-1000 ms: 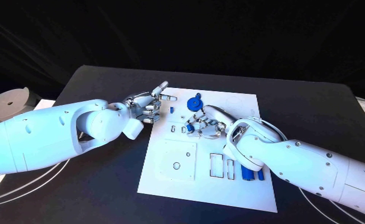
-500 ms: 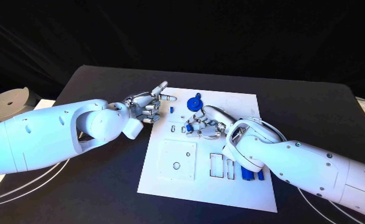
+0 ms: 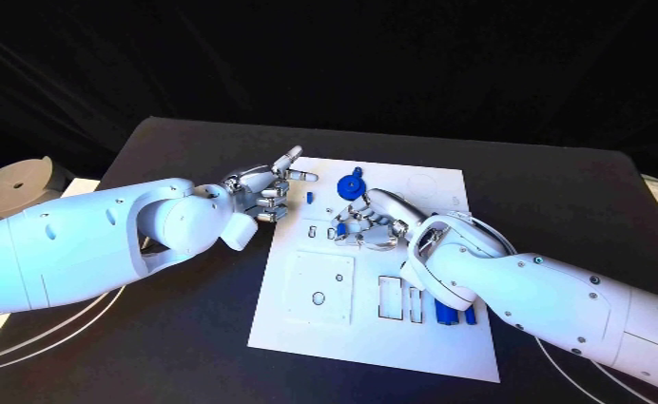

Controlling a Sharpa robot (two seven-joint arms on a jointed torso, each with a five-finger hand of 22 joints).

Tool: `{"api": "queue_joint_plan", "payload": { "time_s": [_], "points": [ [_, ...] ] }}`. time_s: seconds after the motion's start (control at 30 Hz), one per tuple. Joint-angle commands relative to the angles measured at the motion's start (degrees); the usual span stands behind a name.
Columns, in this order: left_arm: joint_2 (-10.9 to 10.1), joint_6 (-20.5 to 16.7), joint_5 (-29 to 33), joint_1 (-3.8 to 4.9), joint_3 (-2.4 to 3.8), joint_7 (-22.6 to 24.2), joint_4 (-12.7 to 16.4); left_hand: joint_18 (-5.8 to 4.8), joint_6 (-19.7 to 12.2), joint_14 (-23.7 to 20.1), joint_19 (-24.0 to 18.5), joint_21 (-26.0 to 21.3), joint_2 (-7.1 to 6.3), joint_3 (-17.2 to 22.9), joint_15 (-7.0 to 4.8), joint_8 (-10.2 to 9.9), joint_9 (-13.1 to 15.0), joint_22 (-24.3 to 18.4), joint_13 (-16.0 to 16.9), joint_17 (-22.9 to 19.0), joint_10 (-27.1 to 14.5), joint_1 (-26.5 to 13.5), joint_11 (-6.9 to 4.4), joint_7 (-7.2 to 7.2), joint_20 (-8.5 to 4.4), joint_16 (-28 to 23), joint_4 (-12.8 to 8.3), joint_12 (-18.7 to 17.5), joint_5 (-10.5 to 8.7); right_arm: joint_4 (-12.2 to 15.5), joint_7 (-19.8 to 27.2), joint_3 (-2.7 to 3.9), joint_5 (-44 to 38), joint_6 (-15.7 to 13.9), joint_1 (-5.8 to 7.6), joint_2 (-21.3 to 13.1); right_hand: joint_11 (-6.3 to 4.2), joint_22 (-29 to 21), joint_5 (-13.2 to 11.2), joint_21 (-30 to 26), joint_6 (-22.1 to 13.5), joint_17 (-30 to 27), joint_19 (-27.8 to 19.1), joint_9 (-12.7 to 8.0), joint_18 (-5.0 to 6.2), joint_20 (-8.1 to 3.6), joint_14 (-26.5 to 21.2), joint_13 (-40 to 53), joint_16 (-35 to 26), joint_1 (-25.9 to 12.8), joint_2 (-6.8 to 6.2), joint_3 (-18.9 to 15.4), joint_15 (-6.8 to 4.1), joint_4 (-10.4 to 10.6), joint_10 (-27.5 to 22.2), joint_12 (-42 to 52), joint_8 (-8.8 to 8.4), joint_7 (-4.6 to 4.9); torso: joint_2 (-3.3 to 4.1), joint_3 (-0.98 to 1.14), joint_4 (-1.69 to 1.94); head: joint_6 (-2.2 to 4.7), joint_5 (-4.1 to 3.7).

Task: Assemble the parts on the task board

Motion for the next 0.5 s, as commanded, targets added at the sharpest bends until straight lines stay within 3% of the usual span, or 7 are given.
{"api": "queue_joint_plan", "payload": {
  "time_s": [0.03, 0.5],
  "points": [
    [0.0, 0.7, -0.2, 0.02, 0.03, 0.1, 0.0, -0.25, -0.5, 5.9, 1.7, 0.0, 0.13, -0.1, 0.51, -0.3, -0.1, 5.9, -0.1, 15.1, -0.2, 0.6, 0.14, -0.01, 0.25, 0.2, -0.3, -0.2, 0.21, 0.1, 0.6, -0.01, 0.1, 0.0, -0.06, 0.0, 0.07, 7.8, 0.0, -0.3, -0.2, 15.1, 1.9, -0.1, -0.37, 0.48, 6.0, 6.4, 0.2, -0.4, -0.35, -0.4, 0.44, -0.1, 0.2, 0.1, -0.15, 0.09, 0.03, 0.01, -0.02, -0.07, 0.04],
    [0.1, 0.7, -0.2, 0.03, 0.03, 0.1, 0.1, -0.25, -0.5, 5.9, 1.7, 0.0, 0.13, -0.1, 0.51, -0.3, -0.1, 5.9, -0.1, 15.1, -0.2, 0.6, 0.14, -0.01, 0.25, 0.2, -0.3, -0.2, 0.21, -0.3, -0.7, -0.01, -0.9, 1.0, -0.06, 0.0, -0.09, 7.8, 0.0, -0.3, 0.6, 15.1, 1.9, 0.1, -0.36, 0.43, 6.0, 6.3, 0.2, 0.0, 0.21, -0.2, 0.34, -0.3, 0.1, 0.1, 0.23, -0.13, 0.01, -0.01, 0.00, -0.14, -0.09]
  ]
}}
